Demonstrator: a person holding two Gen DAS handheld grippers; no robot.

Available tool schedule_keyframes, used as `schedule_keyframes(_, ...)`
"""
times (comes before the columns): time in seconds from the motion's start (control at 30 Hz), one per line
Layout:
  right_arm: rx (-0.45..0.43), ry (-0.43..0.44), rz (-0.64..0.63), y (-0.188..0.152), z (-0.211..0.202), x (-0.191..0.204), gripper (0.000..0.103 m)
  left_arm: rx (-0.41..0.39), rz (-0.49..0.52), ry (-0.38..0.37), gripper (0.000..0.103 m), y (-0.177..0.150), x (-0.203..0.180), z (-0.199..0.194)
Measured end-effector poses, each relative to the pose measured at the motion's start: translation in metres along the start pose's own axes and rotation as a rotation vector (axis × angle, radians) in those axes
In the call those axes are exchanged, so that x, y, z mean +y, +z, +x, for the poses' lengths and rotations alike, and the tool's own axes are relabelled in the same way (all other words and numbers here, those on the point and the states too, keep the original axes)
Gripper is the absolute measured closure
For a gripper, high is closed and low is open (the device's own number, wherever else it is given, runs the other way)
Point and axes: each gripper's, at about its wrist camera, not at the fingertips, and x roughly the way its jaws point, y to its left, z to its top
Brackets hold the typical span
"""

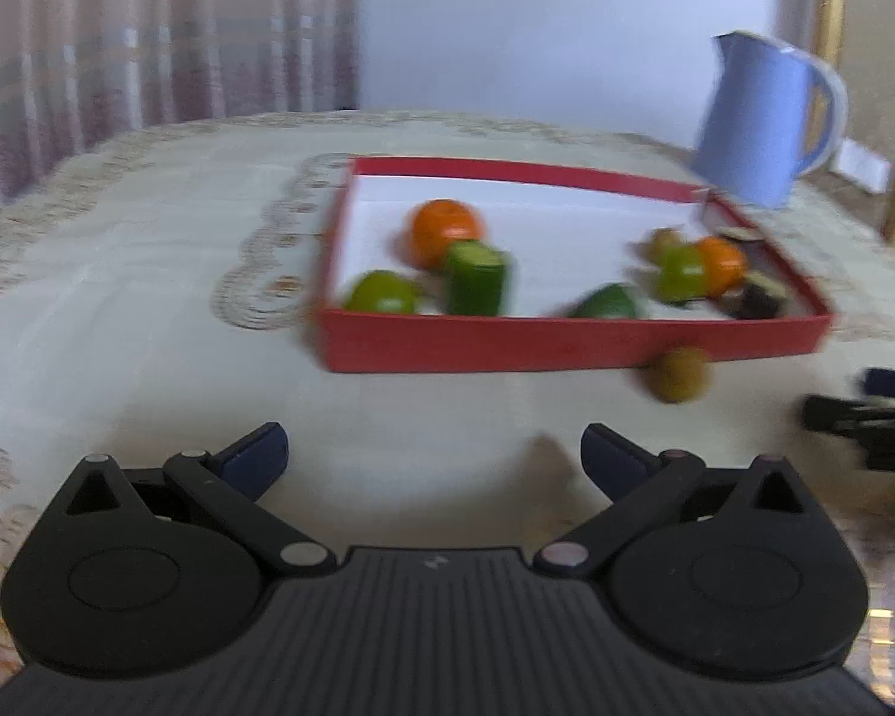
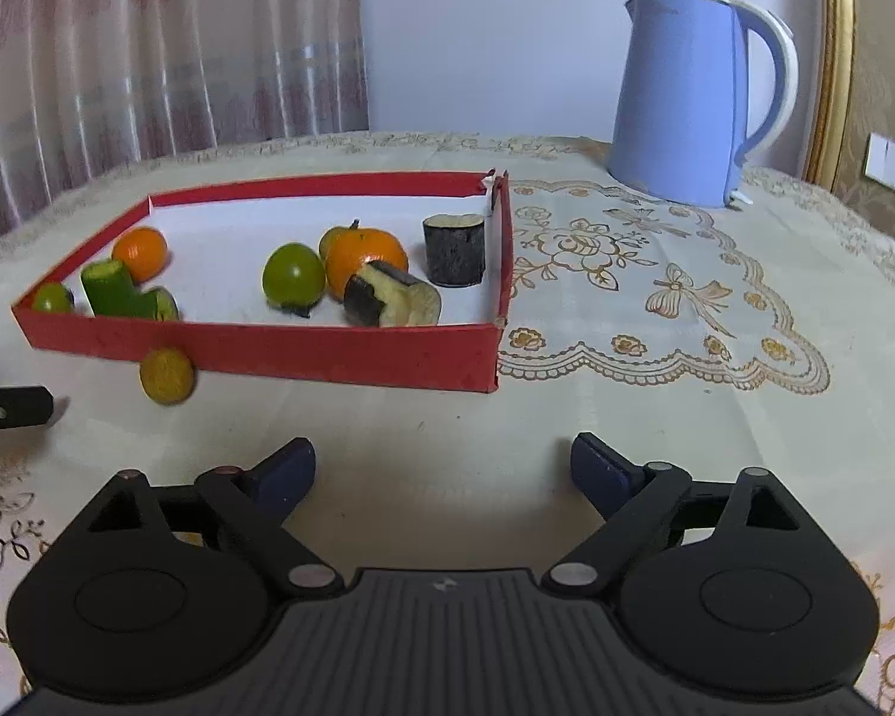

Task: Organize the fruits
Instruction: 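Move the left gripper to the small brown round fruit and close it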

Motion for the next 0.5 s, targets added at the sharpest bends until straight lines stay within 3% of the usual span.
schedule_keyframes(0.1,0.001,0.011,0.008,0.000,0.000,-0.002,0.007,-0.025,0.041,-0.046,0.000,0.004,-0.020,-0.006)
schedule_keyframes(0.23,0.001,0.012,0.009,0.000,-0.001,-0.002,0.007,-0.061,0.152,-0.018,0.000,0.011,-0.053,-0.003)
schedule_keyframes(0.33,0.001,0.012,0.009,0.000,-0.001,-0.002,0.007,-0.029,0.135,-0.013,0.005,0.016,-0.064,0.006)
schedule_keyframes(0.4,0.001,0.012,0.009,0.000,0.000,-0.002,0.007,0.003,0.118,-0.024,0.014,0.020,-0.068,0.014)
schedule_keyframes(0.5,0.001,0.012,0.009,0.000,0.000,-0.002,0.007,0.022,0.107,-0.031,0.014,0.019,-0.074,0.021)
